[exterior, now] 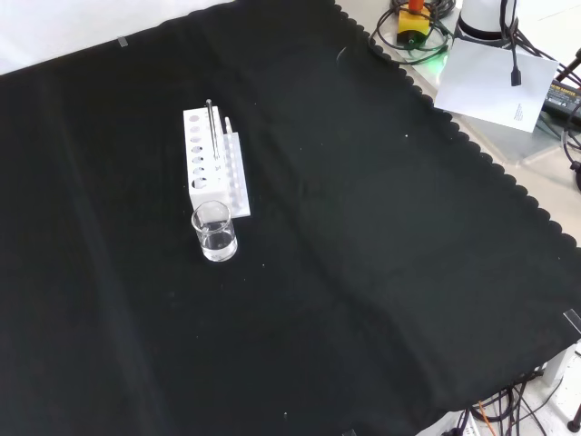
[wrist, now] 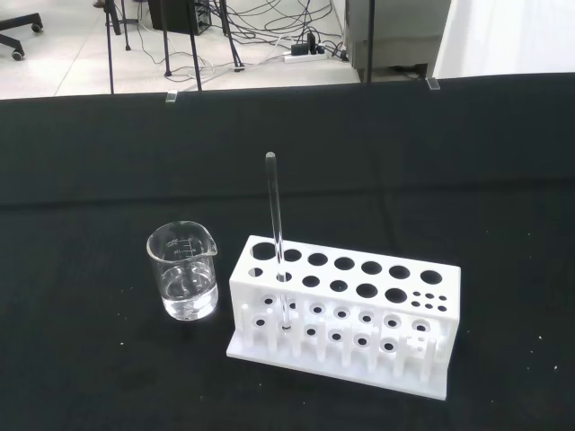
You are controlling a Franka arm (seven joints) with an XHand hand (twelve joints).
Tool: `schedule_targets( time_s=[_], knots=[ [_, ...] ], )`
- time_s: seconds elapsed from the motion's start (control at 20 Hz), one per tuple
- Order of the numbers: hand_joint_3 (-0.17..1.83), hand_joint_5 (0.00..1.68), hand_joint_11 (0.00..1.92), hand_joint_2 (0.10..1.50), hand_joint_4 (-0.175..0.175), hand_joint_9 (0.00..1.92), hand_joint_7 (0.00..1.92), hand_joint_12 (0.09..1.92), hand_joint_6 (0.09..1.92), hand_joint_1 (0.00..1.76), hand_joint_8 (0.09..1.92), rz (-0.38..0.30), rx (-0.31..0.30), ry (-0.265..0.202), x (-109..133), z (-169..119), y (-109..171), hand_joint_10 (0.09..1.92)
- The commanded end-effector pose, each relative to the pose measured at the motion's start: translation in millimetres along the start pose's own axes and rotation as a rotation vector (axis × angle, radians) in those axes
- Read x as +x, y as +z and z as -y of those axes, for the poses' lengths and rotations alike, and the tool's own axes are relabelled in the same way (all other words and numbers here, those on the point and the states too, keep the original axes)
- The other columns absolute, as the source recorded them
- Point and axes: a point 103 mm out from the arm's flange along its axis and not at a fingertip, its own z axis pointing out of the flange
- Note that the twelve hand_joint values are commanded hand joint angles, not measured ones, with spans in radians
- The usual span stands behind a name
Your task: Take the glass rod from the white test tube rack.
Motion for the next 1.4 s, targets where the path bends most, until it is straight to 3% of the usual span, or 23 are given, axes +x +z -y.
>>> schedule_targets(
  time_s=[0.05, 0.35, 0.7, 0.85, 1.15, 1.4],
  knots=[
    [0.66, 0.01, 0.00, 0.80, -0.131, 0.00, 0.00, 0.99, 0.09, 0.65, 0.47, 0.016, -0.005, 0.003, -1.1, 0.1, -0.1, 0.63],
    [0.54, 0.02, 0.00, 0.86, -0.131, 0.00, 0.00, 1.00, 0.09, 0.65, 0.45, 0.042, 0.026, -0.030, 4.9, -9.1, 0.3, 0.62],
    [0.50, 0.02, 0.00, 0.88, -0.130, 0.00, 0.00, 1.06, 0.09, 0.64, 0.48, 0.042, 0.042, -0.045, 22.1, -56.2, 7.3, 0.68],
    [0.48, 0.03, 0.00, 0.89, -0.130, 0.00, 0.00, 1.13, 0.09, 0.64, 0.51, 0.036, 0.043, -0.075, 24.7, -72.2, 12.6, 0.74],
    [0.48, 0.04, 0.00, 0.90, -0.131, 0.00, 0.00, 1.19, 0.09, 0.63, 0.56, 0.025, 0.042, -0.113, 23.5, -101.4, 20.9, 0.80],
    [0.48, 0.04, 0.00, 0.90, -0.131, 0.00, 0.00, 1.23, 0.09, 0.63, 0.60, -0.020, 0.036, -0.131, 3.3, -120.1, 53.2, 0.84]
  ],
)
